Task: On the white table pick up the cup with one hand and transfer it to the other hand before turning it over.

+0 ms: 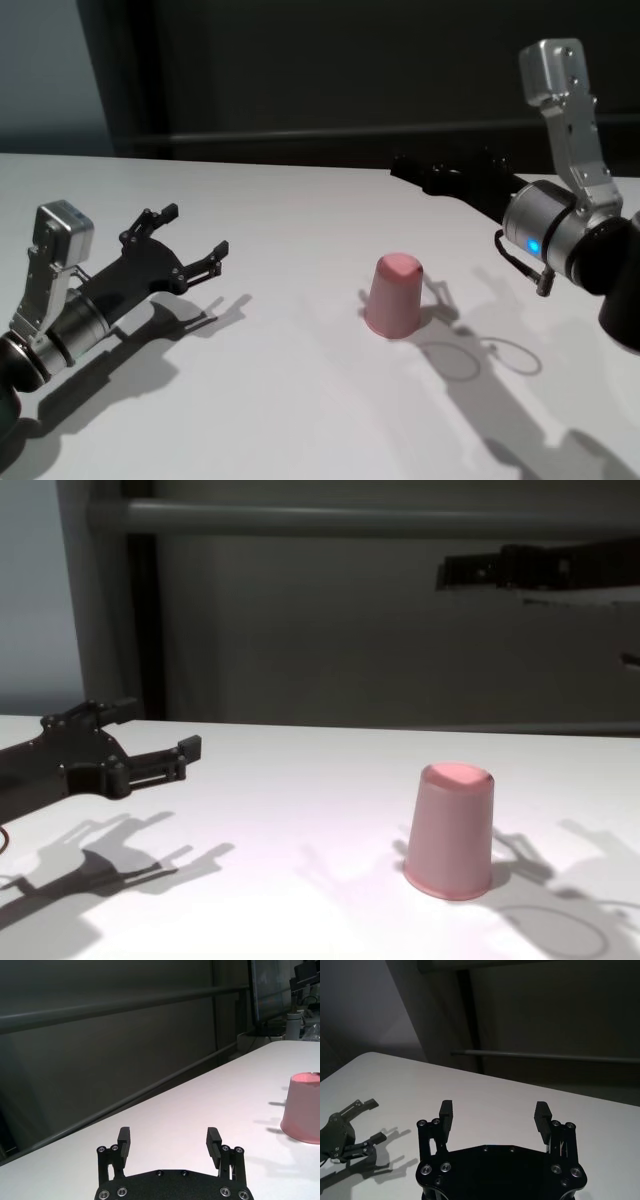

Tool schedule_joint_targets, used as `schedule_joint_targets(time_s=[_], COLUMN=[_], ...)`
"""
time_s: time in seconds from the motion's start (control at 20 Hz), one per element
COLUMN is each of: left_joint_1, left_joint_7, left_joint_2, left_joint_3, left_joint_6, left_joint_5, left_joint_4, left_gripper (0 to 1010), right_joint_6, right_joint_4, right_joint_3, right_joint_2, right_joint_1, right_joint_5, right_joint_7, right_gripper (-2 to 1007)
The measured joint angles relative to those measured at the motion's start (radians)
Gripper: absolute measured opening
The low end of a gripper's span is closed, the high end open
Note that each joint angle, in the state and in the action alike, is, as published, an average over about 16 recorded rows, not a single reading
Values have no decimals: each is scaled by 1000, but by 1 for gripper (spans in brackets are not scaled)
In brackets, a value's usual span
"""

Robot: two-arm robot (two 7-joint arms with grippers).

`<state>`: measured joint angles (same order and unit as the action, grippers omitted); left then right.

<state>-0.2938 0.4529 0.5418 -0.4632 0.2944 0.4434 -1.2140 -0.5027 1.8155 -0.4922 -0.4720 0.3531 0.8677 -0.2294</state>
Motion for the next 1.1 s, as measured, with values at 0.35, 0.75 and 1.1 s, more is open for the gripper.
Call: schedule_joint_targets(time_s=[0.35,0.75,1.1], left_joint_1=[0,0,0], left_joint_7=[0,0,0], left_joint_2=[0,0,0], left_joint_3=[0,0,0], left_joint_6=[0,0,0], left_joint_5=[0,0,0], left_joint_4=[0,0,0], left_gripper=[1001,1001,1001], right_joint_6=[129,218,242], right_joint_4=[-32,-92,-126], right_joint_3=[97,136,124], right_joint_2=[-5,-25,-37], right_joint_1=[-76,-155,-192], right_joint_5=[28,-20,-98], right_joint_7=[78,104,97], right_gripper=[1000,1000,1000])
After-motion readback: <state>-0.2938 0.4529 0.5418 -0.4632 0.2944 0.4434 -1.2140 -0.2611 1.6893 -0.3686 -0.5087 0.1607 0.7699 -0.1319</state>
